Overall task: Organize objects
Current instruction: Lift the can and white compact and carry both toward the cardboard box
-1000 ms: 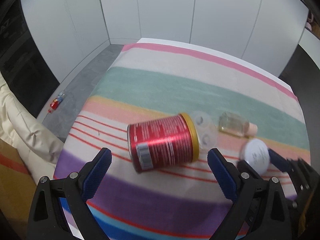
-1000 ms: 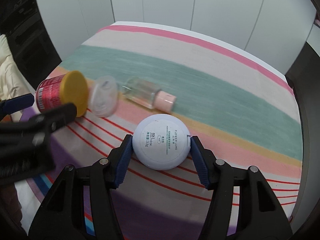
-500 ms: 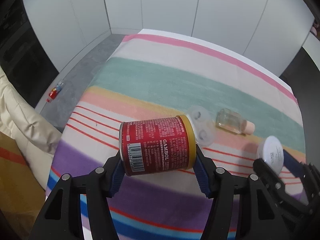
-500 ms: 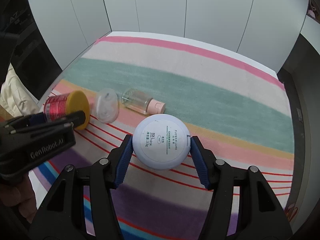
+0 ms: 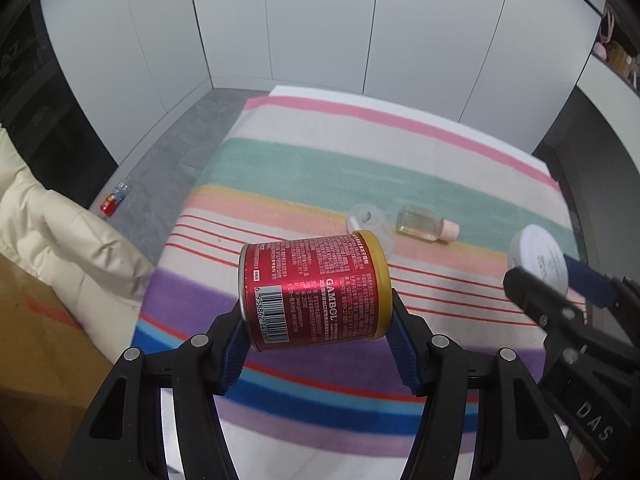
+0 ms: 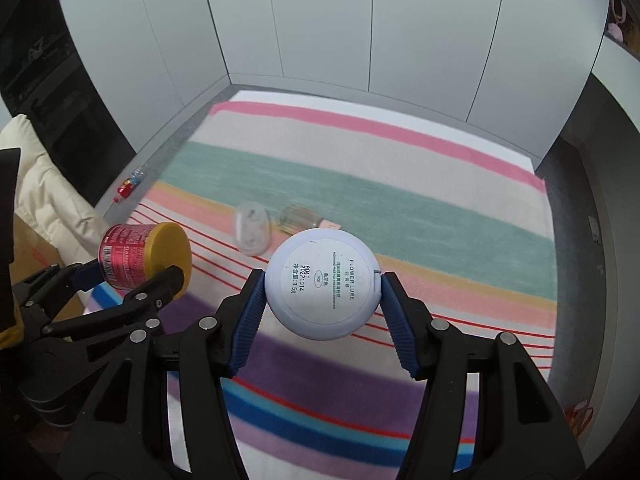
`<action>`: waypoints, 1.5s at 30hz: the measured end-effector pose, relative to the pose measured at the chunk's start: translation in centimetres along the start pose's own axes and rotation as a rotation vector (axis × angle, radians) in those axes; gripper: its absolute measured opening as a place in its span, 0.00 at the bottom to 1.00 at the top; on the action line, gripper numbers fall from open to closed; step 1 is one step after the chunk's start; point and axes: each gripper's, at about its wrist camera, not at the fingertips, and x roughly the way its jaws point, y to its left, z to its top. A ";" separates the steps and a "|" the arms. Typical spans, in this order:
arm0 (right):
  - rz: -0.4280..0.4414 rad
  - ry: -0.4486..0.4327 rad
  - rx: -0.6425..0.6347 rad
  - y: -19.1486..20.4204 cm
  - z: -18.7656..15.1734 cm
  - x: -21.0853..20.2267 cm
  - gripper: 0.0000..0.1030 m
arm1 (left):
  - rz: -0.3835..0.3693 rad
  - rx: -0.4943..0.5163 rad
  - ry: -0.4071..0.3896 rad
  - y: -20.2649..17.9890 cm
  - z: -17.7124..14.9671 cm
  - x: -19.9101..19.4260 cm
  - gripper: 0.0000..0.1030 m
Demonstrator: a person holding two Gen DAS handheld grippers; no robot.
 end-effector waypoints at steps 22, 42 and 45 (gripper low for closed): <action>-0.008 -0.069 -0.049 2.7 -3.4 -14.3 0.58 | -0.002 0.010 -0.168 2.5 -4.7 -14.7 0.60; 0.055 -0.127 -0.158 5.7 -5.1 -18.2 0.58 | -0.061 -0.048 -0.244 7.4 -8.1 -20.7 0.60; 0.067 -0.124 -0.174 7.1 -4.9 -17.9 0.58 | -0.051 -0.060 -0.240 8.4 -8.4 -20.5 0.60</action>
